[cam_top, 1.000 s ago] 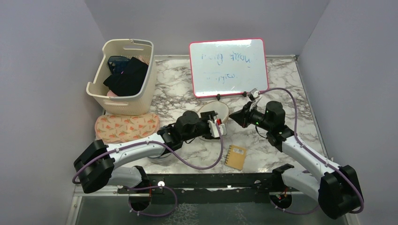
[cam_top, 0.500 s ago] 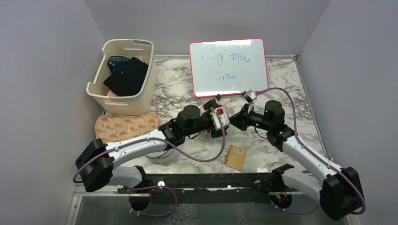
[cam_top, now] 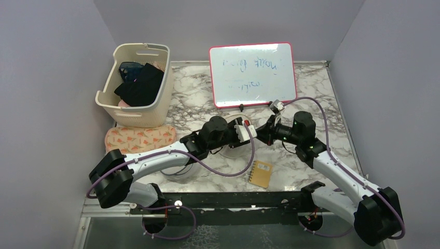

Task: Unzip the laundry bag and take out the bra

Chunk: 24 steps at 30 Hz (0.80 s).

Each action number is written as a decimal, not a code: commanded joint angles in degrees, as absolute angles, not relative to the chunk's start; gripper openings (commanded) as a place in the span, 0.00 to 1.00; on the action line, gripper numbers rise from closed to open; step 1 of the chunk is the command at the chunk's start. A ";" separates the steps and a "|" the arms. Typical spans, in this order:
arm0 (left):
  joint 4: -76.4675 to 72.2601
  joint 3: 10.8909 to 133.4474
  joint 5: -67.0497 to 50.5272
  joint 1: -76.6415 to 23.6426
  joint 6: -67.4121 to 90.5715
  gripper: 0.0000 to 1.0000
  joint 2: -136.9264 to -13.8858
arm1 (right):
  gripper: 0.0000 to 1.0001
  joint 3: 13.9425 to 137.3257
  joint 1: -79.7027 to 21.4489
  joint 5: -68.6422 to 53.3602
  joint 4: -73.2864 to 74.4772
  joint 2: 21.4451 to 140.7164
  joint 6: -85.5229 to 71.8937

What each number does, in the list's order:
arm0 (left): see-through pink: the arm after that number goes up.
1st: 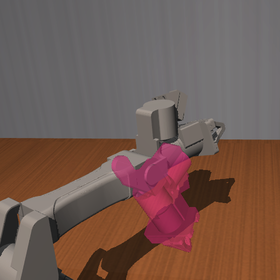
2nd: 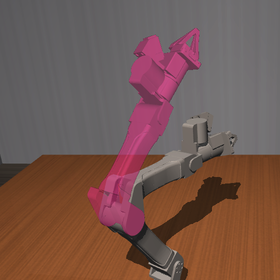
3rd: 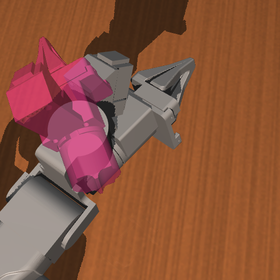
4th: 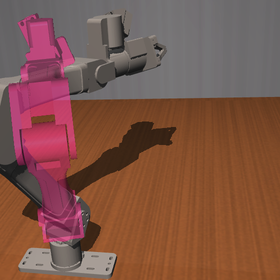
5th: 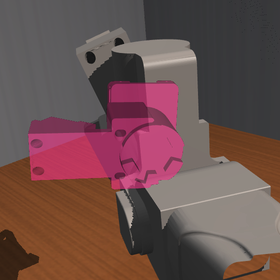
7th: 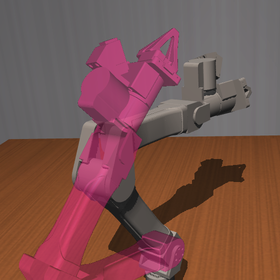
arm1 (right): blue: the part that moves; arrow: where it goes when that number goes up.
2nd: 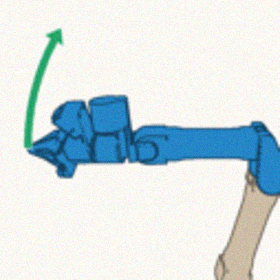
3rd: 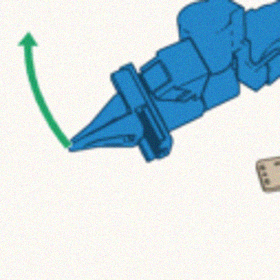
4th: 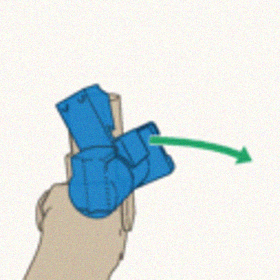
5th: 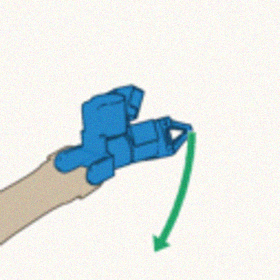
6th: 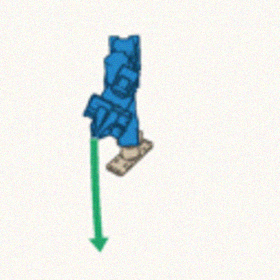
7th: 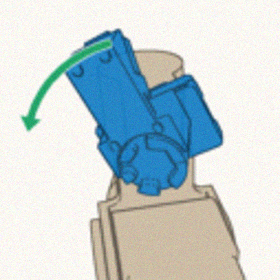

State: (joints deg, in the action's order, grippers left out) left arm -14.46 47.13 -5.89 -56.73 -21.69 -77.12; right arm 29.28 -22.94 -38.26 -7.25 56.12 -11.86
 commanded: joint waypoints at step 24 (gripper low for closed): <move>-17.49 44.57 -5.50 -56.65 -22.83 0.00 -67.68 | 0.01 35.03 -21.71 -22.26 -2.88 60.13 -15.79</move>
